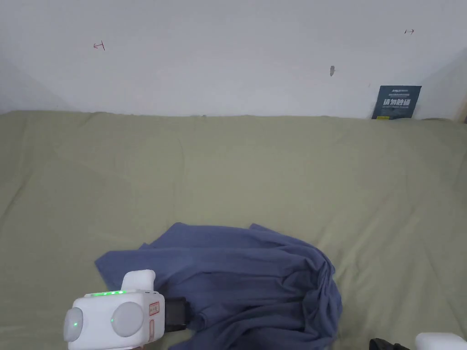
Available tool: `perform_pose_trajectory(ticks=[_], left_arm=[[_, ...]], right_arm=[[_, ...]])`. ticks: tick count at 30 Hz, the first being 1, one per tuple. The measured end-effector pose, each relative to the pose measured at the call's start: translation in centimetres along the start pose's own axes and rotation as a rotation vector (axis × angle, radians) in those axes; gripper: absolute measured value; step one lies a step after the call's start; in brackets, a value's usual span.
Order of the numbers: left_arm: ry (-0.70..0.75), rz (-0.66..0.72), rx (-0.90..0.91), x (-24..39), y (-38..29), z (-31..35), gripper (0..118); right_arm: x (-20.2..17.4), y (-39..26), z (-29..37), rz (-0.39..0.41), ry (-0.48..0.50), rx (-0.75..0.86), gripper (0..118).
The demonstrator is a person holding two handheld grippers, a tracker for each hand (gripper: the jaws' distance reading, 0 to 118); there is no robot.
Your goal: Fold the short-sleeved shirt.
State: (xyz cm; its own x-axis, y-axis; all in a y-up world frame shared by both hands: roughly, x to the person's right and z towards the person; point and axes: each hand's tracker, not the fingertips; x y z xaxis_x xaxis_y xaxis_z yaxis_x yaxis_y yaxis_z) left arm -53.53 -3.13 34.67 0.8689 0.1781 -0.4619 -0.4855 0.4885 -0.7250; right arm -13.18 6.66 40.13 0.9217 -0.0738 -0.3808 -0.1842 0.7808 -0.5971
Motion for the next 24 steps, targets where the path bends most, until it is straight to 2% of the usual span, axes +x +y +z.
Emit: perform_pose_trajectory(ticks=[1, 2, 3, 4, 5, 8, 15, 24], left_arm=[[0.1, -0.055, 0.023, 0.4, -0.6, 0.4, 85], [0.096, -0.113, 0.085, 0.8, -1.1, 1.3, 77], [0.055, -0.107, 0.071, 0.8, -1.3, 2.3, 56], [0.059, -0.11, 0.078, 0.7, -1.6, 3.0, 22], [0.048, -0.104, 0.078, -0.3, -1.4, 2.9, 3], [-0.063, -0.037, 0.049, -1.9, -1.8, 3.3, 3], [-0.06, -0.067, 0.052, -1.8, -1.9, 3.0, 3], [-0.107, -0.072, 0.049, -2.2, -2.2, 2.8, 3]], right_arm=[[0.0, 0.0, -0.1, 0.001, 0.004, -0.007, 1], [0.0, -0.1, -0.1, 0.006, 0.008, -0.01, 1], [-0.1, -0.2, -0.1, 0.013, 0.009, -0.011, 1], [-0.1, -0.2, -0.2, 0.019, 0.009, -0.013, 1], [-0.2, -0.2, -0.4, 0.021, 0.015, -0.015, 1], [-0.5, 0.2, -0.7, 0.029, 0.031, -0.02, 1], [-0.2, 2.7, -2.3, 0.073, 0.035, -0.02, 1], [-0.5, 14.9, -13.3, 0.192, 0.049, -0.057, 1]])
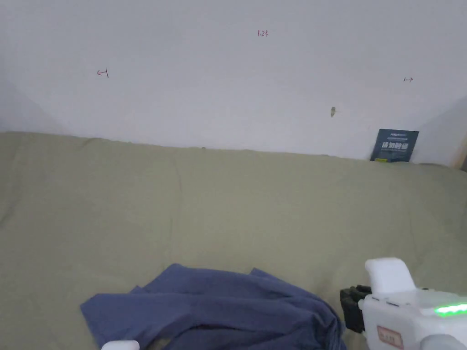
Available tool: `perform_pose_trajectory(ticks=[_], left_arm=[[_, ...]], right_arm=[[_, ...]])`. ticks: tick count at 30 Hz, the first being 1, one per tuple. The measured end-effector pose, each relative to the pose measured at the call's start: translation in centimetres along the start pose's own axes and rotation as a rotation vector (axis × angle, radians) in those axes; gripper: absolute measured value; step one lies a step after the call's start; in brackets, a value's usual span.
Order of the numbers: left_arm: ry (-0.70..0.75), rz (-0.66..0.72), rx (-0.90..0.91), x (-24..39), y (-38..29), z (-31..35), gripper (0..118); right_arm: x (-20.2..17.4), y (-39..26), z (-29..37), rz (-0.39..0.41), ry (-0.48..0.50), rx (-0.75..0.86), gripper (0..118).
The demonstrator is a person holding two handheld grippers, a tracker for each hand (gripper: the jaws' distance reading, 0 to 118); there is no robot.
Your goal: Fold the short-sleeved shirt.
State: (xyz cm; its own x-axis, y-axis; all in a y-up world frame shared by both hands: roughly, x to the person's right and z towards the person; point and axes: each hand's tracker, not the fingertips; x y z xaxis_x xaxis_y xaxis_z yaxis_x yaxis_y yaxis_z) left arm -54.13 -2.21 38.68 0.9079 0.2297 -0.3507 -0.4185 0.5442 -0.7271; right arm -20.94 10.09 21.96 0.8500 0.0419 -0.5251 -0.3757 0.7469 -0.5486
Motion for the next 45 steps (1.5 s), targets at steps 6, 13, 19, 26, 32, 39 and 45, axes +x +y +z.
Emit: perform_pose_trajectory(ticks=[6, 13, 19, 26, 32, 39, 45], left_arm=[[-0.029, 0.003, 0.002, -0.3, 0.1, -0.2, 3], [-0.057, -0.006, -0.005, -0.6, 0.2, -0.5, 3], [-0.057, -0.015, -0.018, -0.2, 0.4, -0.9, 3], [-0.017, -0.022, 0.015, -0.5, 1.3, 2.2, 3], [0.109, 0.0, 0.126, -2.6, 3.1, 8.0, 3], [0.127, 0.068, 0.311, -4.7, 7.5, 17.9, 3], [0.13, -0.054, 0.469, 0.4, 11.8, 26.7, 3]], right_arm=[[-0.9, 6.3, -10.5, 0.095, 0.064, -0.146, 65], [-3.7, 7.6, -21.6, 0.135, 0.036, -0.345, 117], [-5.7, 5.8, -22.1, 0.164, 0.104, -0.371, 6], [-2.4, 8.5, -12.8, 0.098, 0.081, -0.189, 6], [6.3, 9.9, 0.9, -0.019, -0.021, -0.035, 6], [14.2, 6.5, 15.0, -0.259, -0.013, 0.096, 6], [13.2, 5.3, 23.5, -0.236, -0.034, 0.208, 6]])
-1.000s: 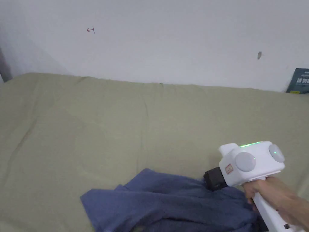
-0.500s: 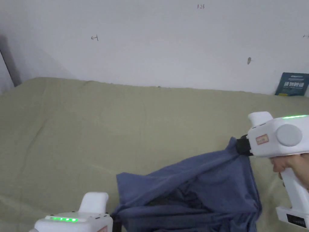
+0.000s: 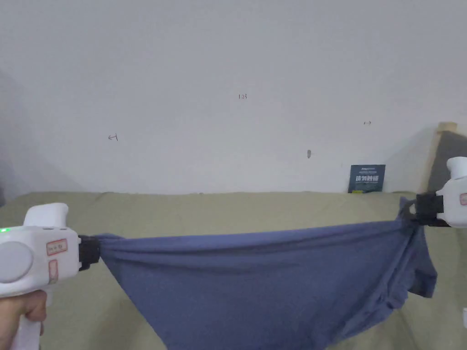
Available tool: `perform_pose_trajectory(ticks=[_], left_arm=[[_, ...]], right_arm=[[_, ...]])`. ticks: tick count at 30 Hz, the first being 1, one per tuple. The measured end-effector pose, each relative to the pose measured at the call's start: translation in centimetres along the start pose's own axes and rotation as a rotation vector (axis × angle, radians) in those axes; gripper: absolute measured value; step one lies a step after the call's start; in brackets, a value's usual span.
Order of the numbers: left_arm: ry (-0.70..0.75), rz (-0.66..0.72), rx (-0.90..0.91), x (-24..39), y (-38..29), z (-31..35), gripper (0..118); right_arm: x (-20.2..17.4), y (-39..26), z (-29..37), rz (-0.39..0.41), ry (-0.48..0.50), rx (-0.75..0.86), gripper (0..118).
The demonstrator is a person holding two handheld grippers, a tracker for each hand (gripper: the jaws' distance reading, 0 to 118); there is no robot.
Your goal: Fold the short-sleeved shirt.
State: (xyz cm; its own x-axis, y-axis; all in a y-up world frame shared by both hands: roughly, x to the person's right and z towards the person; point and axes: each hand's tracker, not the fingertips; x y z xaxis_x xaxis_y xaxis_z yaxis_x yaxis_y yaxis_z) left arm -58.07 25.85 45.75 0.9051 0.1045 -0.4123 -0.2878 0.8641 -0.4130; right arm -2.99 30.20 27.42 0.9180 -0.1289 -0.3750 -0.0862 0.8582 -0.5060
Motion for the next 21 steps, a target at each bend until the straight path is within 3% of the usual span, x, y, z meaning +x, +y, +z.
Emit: perform_pose_trajectory(ticks=[9, 21], left_arm=[[0.025, -0.05, 0.146, 2.1, 8.3, 7.3, 3], [0.094, -0.113, 0.193, 4.0, 14.1, 7.5, 3]], right_arm=[[-1.8, 5.0, 7.9, 0.029, 0.004, 0.152, 6], [-3.2, 10.4, 7.5, 0.078, -0.043, 0.196, 6]])
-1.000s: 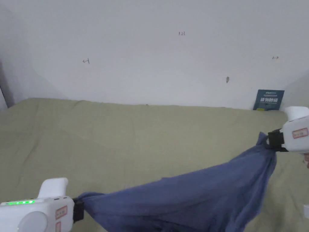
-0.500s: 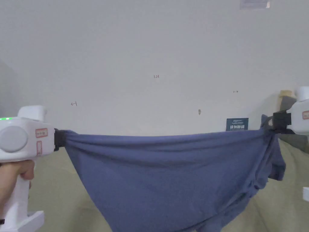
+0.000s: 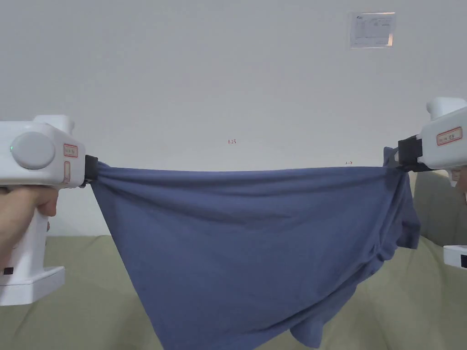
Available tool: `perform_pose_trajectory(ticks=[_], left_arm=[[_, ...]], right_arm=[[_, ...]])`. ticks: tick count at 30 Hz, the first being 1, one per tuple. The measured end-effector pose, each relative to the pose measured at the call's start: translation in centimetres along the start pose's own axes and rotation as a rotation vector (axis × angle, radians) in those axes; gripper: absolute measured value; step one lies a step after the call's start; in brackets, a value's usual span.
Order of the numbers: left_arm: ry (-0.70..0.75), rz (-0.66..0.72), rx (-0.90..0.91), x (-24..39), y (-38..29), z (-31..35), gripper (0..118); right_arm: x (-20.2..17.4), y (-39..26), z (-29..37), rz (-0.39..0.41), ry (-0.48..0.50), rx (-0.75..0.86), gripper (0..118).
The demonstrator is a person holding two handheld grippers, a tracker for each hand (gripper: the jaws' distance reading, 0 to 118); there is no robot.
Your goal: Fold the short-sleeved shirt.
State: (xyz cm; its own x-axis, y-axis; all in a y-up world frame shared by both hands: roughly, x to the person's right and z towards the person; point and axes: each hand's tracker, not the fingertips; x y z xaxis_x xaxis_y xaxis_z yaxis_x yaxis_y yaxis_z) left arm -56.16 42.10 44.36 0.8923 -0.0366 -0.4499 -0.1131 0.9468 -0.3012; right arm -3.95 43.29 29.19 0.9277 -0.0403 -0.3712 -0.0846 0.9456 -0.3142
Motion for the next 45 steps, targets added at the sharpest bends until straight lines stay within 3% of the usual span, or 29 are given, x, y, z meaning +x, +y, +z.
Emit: perform_pose_trajectory(ticks=[14, 16, 18, 19, 26, 32, 36, 45], left_arm=[[0.071, 0.028, -0.021, 1.9, 1.7, -5.7, 3], [0.084, 0.036, -0.02, 3.5, 2.7, -12.2, 3], [0.099, 0.033, -0.023, 3.1, 2.5, -11.0, 3], [0.108, 0.026, -0.02, 4.1, 3.4, -17.3, 3], [0.176, -0.01, -0.035, 6.4, 2.0, -23.9, 3], [0.191, 0.017, -0.09, 7.4, -2.0, -29.7, 3], [0.198, -0.051, -0.164, 8.0, -6.8, -32.1, 3], [0.107, -0.015, -0.353, 5.8, -20.8, -29.4, 3]], right_arm=[[-0.1, 2.7, -12.8, 0.018, -0.059, -0.02, 6], [-0.2, 3.0, -15.4, 0.026, -0.071, -0.02, 6], [-0.2, 3.1, -17.8, 0.035, -0.08, -0.022, 6], [-0.3, 3.2, -19.2, 0.042, -0.092, -0.024, 6], [0.1, 2.3, -27.4, 0.025, -0.116, -0.044, 6], [-0.2, -1.5, -33.9, 0.033, -0.132, -0.109, 6], [-0.4, -6.6, -36.5, 0.056, -0.129, -0.176, 6], [1.1, -21.4, -33.4, 0.009, -0.064, -0.381, 6]])
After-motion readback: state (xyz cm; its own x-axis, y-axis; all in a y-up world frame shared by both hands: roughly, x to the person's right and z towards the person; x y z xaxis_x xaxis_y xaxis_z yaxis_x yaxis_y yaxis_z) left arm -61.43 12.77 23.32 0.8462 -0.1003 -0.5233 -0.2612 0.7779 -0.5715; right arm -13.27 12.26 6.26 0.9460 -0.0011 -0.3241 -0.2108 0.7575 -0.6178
